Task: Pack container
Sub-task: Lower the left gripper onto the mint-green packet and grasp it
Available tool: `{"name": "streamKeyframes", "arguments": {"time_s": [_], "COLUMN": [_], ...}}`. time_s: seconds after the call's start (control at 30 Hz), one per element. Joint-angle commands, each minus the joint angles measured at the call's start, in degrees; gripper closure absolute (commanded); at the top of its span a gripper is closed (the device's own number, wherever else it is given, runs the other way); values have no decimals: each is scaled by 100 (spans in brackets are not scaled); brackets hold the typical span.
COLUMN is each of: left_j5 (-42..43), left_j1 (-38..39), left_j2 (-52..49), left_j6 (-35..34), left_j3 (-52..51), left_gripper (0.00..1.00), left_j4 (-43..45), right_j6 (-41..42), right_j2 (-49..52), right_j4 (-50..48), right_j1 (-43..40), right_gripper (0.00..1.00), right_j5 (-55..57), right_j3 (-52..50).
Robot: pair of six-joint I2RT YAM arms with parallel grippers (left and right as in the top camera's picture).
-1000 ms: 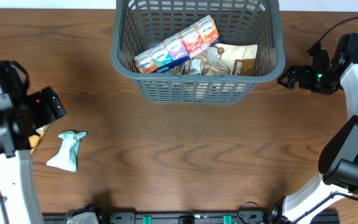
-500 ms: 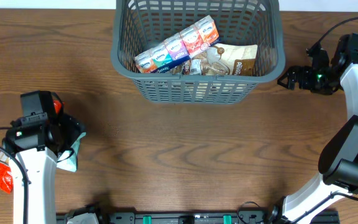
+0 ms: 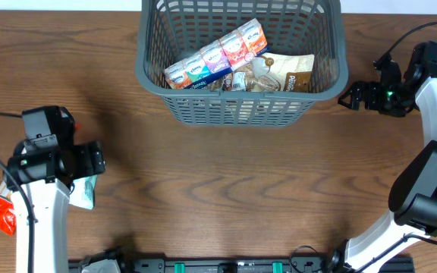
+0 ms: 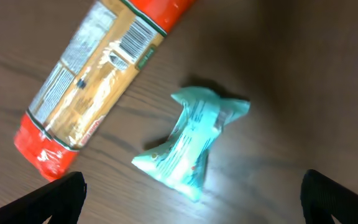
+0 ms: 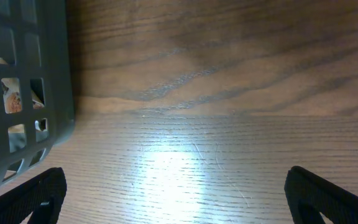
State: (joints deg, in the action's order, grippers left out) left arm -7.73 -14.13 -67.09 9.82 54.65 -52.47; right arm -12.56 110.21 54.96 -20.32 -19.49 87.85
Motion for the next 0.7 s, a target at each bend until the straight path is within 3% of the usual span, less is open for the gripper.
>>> {"name": "streamKeyframes", "arguments": {"time_s": [0.0, 0.17, 0.67], "left_j5": [-63, 354, 269], "left_j1": [7, 7, -225], "left_j2": [-302, -835, -2280], "left_j6": [1338, 1714, 1779], "left_j3": [15, 15, 13], "left_gripper": [2, 2, 1], "left_j4": [-168, -420, -286], "right_j6": [-79, -79, -81], "right_j2": [31, 31, 31], "right_j4": [-20, -103, -208], "right_j1": [90, 90, 87], "right_gripper": [1, 1, 1], "right_j5": [2, 17, 151], "right_j3": [-33, -33, -33]}}
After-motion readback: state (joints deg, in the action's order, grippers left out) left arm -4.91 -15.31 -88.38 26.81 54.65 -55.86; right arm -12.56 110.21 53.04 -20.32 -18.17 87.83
